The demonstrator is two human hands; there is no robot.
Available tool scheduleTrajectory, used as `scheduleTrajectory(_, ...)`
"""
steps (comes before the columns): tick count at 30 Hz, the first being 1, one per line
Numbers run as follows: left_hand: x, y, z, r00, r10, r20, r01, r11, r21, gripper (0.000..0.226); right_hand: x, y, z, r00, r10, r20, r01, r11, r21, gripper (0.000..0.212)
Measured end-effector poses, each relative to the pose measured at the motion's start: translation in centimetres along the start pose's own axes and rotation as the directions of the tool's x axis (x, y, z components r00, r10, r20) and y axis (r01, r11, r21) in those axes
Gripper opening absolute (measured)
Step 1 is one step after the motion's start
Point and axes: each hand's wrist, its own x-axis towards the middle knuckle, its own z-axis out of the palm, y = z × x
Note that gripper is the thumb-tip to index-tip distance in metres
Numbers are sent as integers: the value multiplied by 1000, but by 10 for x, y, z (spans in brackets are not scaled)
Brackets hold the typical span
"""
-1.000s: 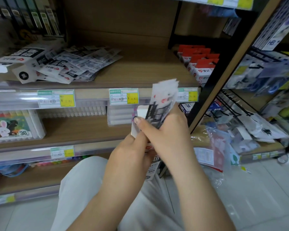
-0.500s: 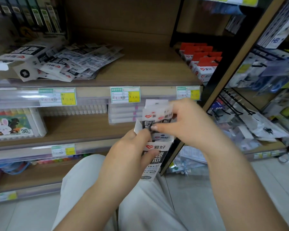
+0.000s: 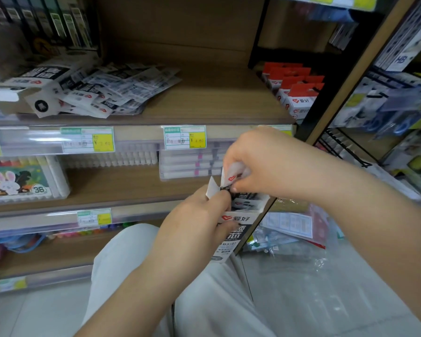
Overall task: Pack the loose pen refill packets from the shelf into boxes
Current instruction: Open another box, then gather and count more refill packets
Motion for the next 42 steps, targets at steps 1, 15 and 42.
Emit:
scheduleTrajectory(1, 0, -1, 0, 1000, -6, -10, 6, 1000, -8, 24, 2, 0, 2, 1000, -11, -9, 11, 1000, -24, 6)
scheduleTrajectory(15, -8, -13, -5, 999, -39, -38, 38, 999, -38, 43, 6, -1, 11, 995, -41, 96, 47, 997, -59, 8)
scheduleTrajectory(42, -2, -25, -2, 997, 6, -71, -10, 998, -62, 27, 24, -5, 30, 993, -65, 100, 94, 941, -325, 37)
